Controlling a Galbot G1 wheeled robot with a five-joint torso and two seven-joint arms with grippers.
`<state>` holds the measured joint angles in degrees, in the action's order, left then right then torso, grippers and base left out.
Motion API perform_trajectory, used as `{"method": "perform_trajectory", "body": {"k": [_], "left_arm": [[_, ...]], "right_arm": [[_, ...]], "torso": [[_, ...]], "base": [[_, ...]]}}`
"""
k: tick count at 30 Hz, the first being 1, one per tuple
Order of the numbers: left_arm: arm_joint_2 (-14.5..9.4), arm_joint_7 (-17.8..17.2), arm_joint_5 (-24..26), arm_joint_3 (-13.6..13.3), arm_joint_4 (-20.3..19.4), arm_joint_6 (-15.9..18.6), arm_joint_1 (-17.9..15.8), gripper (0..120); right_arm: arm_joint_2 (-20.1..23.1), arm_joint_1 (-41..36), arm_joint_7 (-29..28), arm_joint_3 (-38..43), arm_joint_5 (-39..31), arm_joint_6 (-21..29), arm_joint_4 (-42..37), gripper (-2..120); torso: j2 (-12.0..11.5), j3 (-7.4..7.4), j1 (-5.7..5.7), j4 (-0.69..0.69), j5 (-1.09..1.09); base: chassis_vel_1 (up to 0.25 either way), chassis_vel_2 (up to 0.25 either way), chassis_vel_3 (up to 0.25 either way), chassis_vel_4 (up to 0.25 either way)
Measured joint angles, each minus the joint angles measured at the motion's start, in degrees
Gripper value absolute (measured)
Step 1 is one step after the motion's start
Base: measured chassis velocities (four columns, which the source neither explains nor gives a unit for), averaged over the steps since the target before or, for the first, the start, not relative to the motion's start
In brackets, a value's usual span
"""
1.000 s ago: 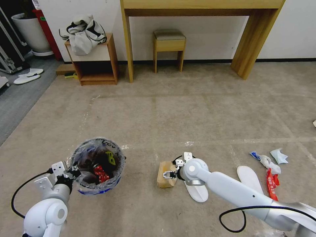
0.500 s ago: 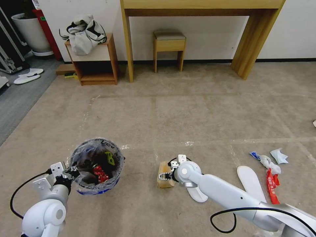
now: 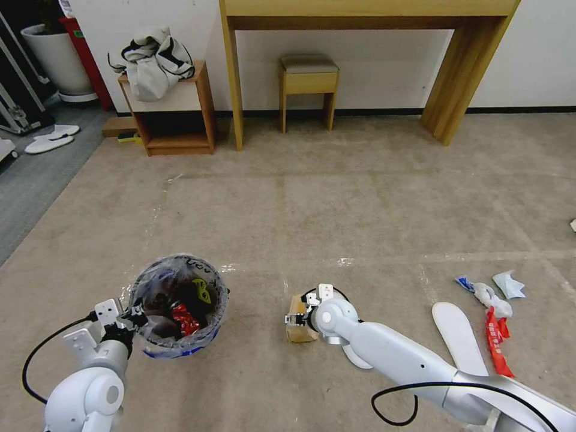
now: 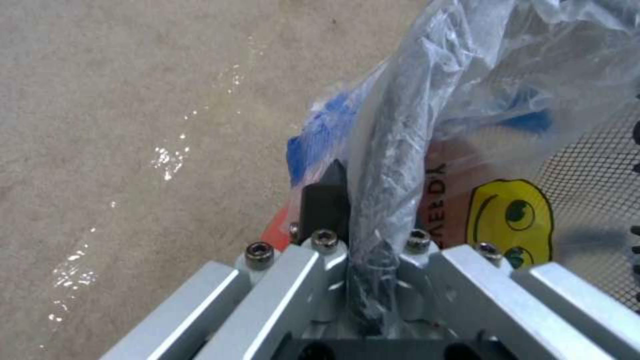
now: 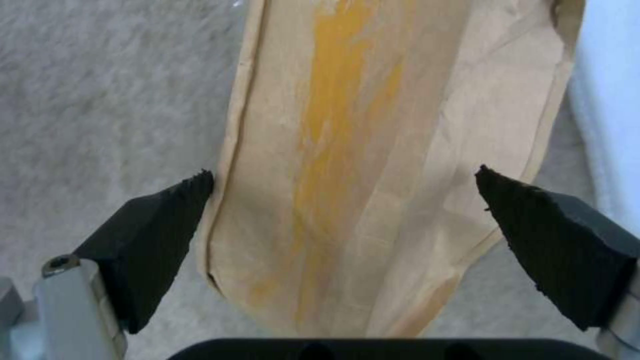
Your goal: Pick up the trash bin and place the garbage on the floor into it.
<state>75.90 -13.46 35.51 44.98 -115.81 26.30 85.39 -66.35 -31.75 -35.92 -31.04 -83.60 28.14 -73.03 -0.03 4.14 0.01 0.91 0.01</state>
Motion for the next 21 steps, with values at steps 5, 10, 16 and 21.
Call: {"method": "perform_trajectory", "body": {"k": [5,10,16,21], "left_arm": [[0.4,0.0,-0.7,-0.4,-0.3,-0.1,0.2,1],[0.5,0.0,-1.0,-0.4,-0.7,-0.2,0.4,1],[0.9,0.0,-1.3,-0.5,-1.1,-0.2,0.6,1],[1.2,0.0,-1.6,-0.6,-1.4,-0.2,0.7,1]], "right_arm": [[0.3,-0.4,0.4,0.9,1.1,-0.1,0.7,100],[0.7,-0.5,0.4,1.3,1.2,0.1,0.5,87],[1.7,-0.7,0.5,1.6,1.0,0.3,-0.7,69],[2.6,-0.7,0.5,1.9,0.9,0.3,-1.2,51]], "torso": [[0.0,0.0,0.0,0.0,0.01],[0.0,0.0,0.0,0.0,0.02],[0.0,0.0,0.0,0.0,0.01],[0.0,0.0,0.0,0.0,0.02]], "base": [[0.0,0.0,0.0,0.0],[0.0,0.0,0.0,0.0],[0.0,0.0,0.0,0.0],[0.0,0.0,0.0,0.0]]}}
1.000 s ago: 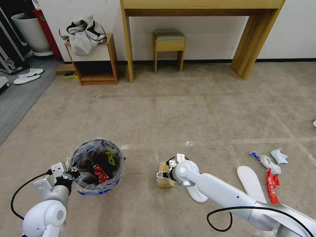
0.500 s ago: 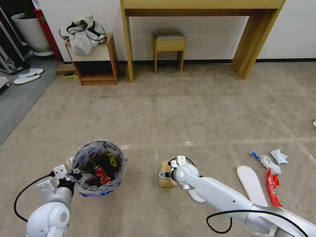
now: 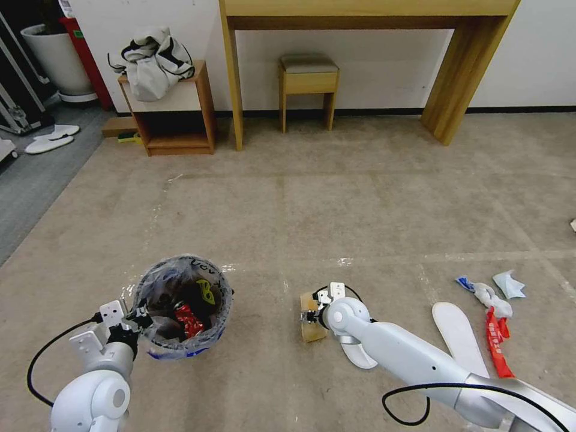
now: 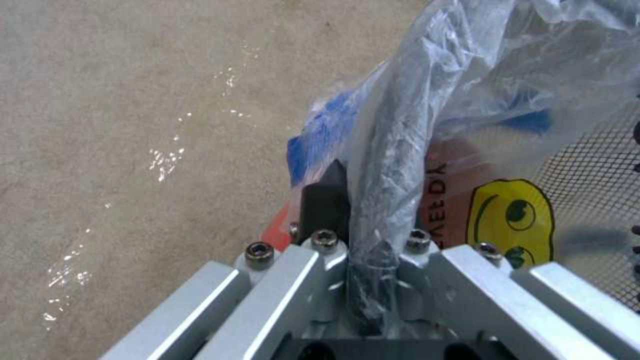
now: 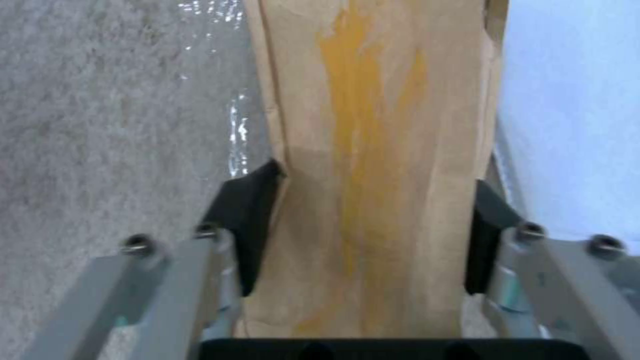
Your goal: Pick up the trash bin and place the garbage on the floor into it.
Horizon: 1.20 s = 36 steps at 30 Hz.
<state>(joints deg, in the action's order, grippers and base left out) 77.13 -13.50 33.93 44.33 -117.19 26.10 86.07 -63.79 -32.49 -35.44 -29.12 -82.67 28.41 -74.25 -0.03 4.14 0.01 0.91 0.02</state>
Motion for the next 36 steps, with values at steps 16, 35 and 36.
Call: {"method": "perform_trajectory", "body": {"k": [16,35,36], "left_arm": [[-2.2,-0.4,1.4,-1.2,0.2,0.7,-0.5,1],[-5.3,0.0,4.1,-4.7,3.0,1.7,-4.7,1],[-5.7,-0.2,4.7,-5.4,3.3,1.9,-5.5,1]], "right_arm": [[6.0,0.2,-1.2,3.5,-1.9,-0.8,-6.1,3],[17.6,-5.2,-0.7,18.6,-4.6,-1.5,-25.6,3],[19.0,-6.4,-0.1,21.7,-4.7,-1.8,-28.6,3]], "torso": [[0.0,0.0,0.0,0.0,0.0],[0.0,0.0,0.0,0.0,-0.01],[0.0,0.0,0.0,0.0,0.0]], "base": [[0.0,0.0,0.0,0.0],[0.0,0.0,0.0,0.0],[0.0,0.0,0.0,0.0]]}}
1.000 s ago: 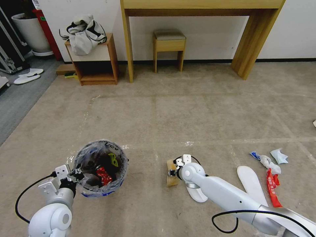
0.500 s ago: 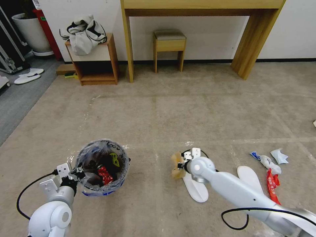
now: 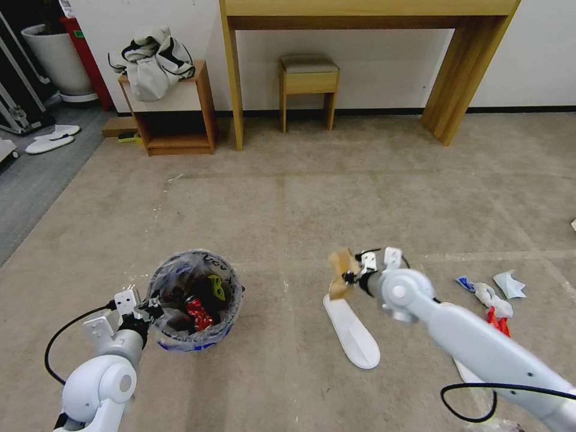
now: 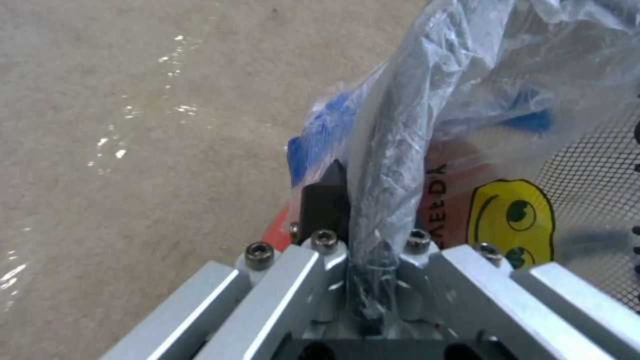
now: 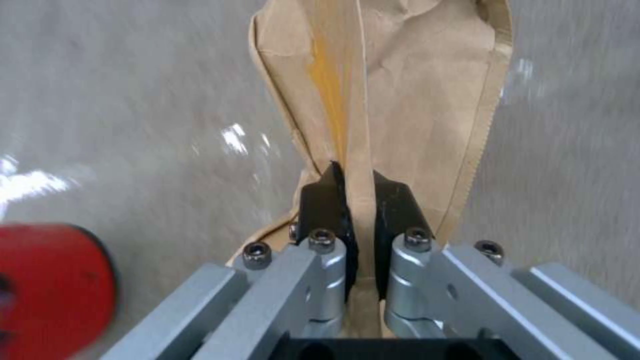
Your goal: Pick up the trash bin and place the garbage on the floor into it.
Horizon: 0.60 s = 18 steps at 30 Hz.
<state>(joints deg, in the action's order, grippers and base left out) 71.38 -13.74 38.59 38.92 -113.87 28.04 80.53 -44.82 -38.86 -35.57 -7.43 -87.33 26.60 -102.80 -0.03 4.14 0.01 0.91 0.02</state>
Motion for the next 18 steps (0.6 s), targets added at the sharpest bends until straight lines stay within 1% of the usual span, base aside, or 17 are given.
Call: {"method": "perform_trajectory", "body": {"k": [2,3,5,6,8,9,11,13,14,15,16,17,18], "left_arm": [[-0.4,-0.1,0.8,-0.7,0.2,0.3,-0.7,1],[-0.4,-0.1,0.8,-0.7,0.2,0.3,-0.7,1],[-1.1,0.0,1.4,-1.6,0.4,0.5,-1.1,1],[-1.1,0.0,1.4,-1.6,0.4,0.5,-1.1,1],[-1.4,0.2,1.5,-2.4,0.3,0.7,-0.9,1],[-1.4,0.2,1.5,-2.4,0.3,0.7,-0.9,1],[-1.5,0.4,1.4,-3.2,0.0,0.9,-0.4,1],[-1.5,0.4,1.4,-3.2,0.0,0.9,-0.4,1],[-1.3,0.7,1.0,-4.1,-0.3,0.9,-0.1,1],[-1.0,1.0,0.7,-5.0,-0.4,0.9,0.0,1],[-1.0,1.1,0.7,-5.2,-0.4,1.0,0.0,1],[-1.0,1.1,0.7,-5.2,-0.4,1.0,0.0,1],[-0.7,1.3,0.3,-5.9,-0.4,1.0,0.1,1]], "right_arm": [[1.6,-1.9,0.7,3.5,0.1,-0.3,-3.3,3],[1.6,-1.9,0.7,3.5,0.1,-0.3,-3.3,3],[3.6,-6.2,2.0,8.4,0.9,-1.0,-7.7,3],[3.6,-6.2,2.0,8.4,0.9,-1.0,-7.7,3],[5.2,-10.9,2.7,12.5,1.5,-1.6,-12.1,3],[5.2,-10.9,2.7,12.5,1.5,-1.6,-12.1,3],[6.6,-14.6,3.9,15.1,3.0,-2.5,-15.7,3],[6.6,-14.6,3.9,15.1,3.0,-2.5,-15.7,3],[7.4,-17.4,6.0,17.1,5.2,-3.8,-18.3,3],[7.8,-19.1,9.5,18.2,7.7,-5.6,-19.8,3],[7.8,-19.5,11.1,18.5,8.6,-6.3,-20.1,3],[7.8,-19.5,11.1,18.5,8.6,-6.3,-20.1,3],[8.0,-20.2,15.0,19.0,10.6,-8.1,-20.7,3]], "torso": [[0.0,0.0,0.0,-0.01,0.0],[0.0,0.0,0.0,-0.01,0.0],[0.0,0.0,0.0,0.0,0.0],[0.0,0.0,0.0,0.0,0.0],[0.0,0.0,0.0,0.01,0.01],[0.0,0.0,0.0,0.01,0.01],[0.0,-0.01,0.0,0.0,-0.01],[0.0,-0.01,0.0,0.0,-0.01],[0.0,-0.01,0.0,0.01,0.0],[0.0,0.0,0.0,0.0,0.0],[0.0,-0.01,0.0,0.0,0.0],[0.0,-0.01,0.0,0.0,0.0],[0.0,-0.01,0.0,0.0,0.0]], "base": [[0.0,0.0,0.0,0.0],[0.0,0.0,0.0,0.0],[0.0,0.0,0.0,0.0],[0.0,0.0,0.0,0.0],[0.0,0.0,0.0,0.0],[0.0,0.0,0.0,0.0],[0.0,0.0,0.0,0.0],[0.0,0.0,0.0,0.0],[0.0,0.0,0.0,0.0],[0.0,0.0,0.0,0.0],[0.0,0.0,0.0,0.0],[0.0,0.0,0.0,0.0],[0.0,0.0,0.0,0.0]]}}
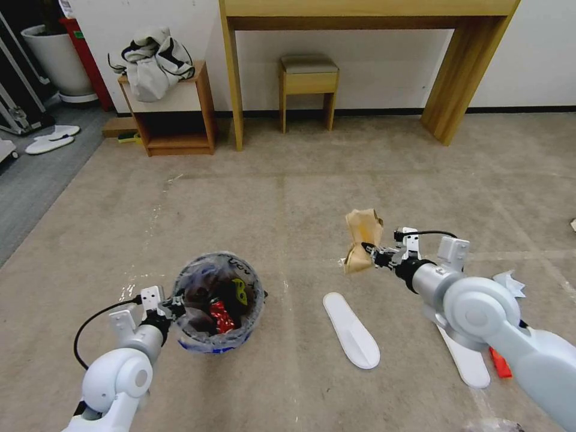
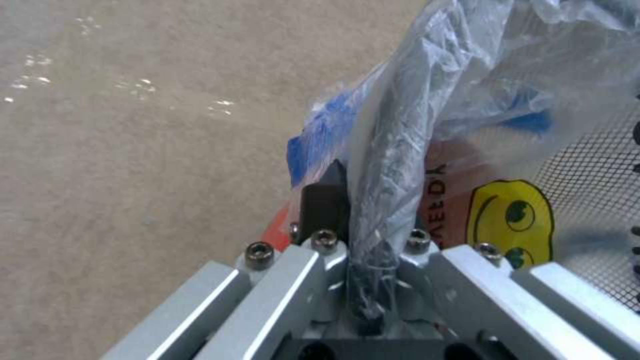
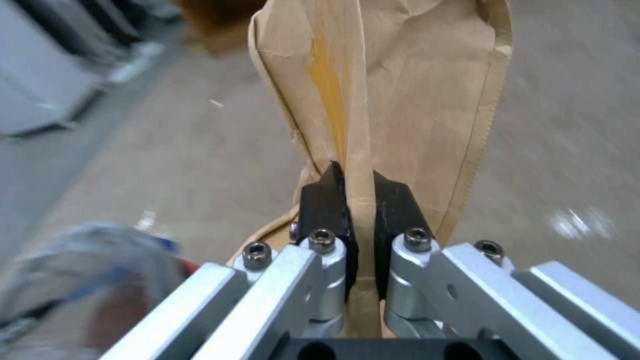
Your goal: Pick up the trash bin and place the garbage on the floor into it.
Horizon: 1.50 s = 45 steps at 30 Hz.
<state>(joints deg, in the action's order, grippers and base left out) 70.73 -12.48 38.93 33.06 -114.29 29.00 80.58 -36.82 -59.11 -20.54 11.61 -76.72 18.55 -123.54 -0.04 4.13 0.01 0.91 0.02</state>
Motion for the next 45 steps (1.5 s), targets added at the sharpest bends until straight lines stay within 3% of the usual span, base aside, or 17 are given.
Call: {"method": "perform_trajectory", "body": {"k": [5,7,8,10,13,18,33,45], "left_arm": [[0.5,0.0,-0.6,-1.4,-0.4,0.2,0.2,1],[0.5,-0.2,-1.1,-2.4,-0.9,0.6,0.6,1],[0.5,-0.2,-1.1,-2.4,-0.9,0.6,0.6,1],[0.3,-0.5,-0.9,-3.2,-1.7,1.3,1.2,1],[0.2,-0.6,-0.8,-3.5,-1.9,1.5,1.3,1],[0.4,-1.6,0.6,-5.3,-2.9,3.2,1.6,1],[0.2,-5.8,8.9,-7.9,-6.8,7.1,1.0,1],[-1.7,-10.2,18.9,-6.8,-13.0,9.4,1.5,1]], "right_arm": [[-0.1,-0.2,7.6,0.1,2.2,-3.7,-0.8,3],[-0.2,0.4,15.6,-1.2,5.5,-8.5,-1.2,3],[-0.2,0.4,15.6,-1.2,5.5,-8.5,-1.2,3],[-0.5,1.2,21.0,-3.0,9.9,-11.9,-1.2,3],[-0.6,1.6,23.0,-3.8,11.8,-12.8,-1.1,3],[-1.0,2.4,32.2,-7.6,19.7,-16.7,0.5,3],[-4.1,4.9,41.8,-17.6,33.9,-21.3,8.1,3],[-7.4,5.9,43.4,-21.3,40.3,-22.4,13.3,3]], "torso": [[0.0,0.0,0.0,-0.01,-0.01],[0.0,0.0,0.0,-0.01,0.0],[0.0,0.0,0.0,-0.01,0.0],[0.0,0.0,0.0,-0.01,0.0],[0.0,0.0,0.0,-0.01,0.0],[0.0,0.0,0.0,-0.01,0.0],[0.0,0.01,0.0,0.0,0.0],[0.0,0.01,0.0,0.0,0.0]], "base": [[0.0,0.0,0.0,0.0],[0.0,0.0,0.0,0.0],[0.0,0.0,0.0,0.0],[0.0,0.0,0.0,0.0],[0.0,0.0,0.0,0.0],[0.0,0.0,0.0,0.0],[0.0,0.0,0.0,0.0],[0.0,0.0,0.0,0.0]]}}
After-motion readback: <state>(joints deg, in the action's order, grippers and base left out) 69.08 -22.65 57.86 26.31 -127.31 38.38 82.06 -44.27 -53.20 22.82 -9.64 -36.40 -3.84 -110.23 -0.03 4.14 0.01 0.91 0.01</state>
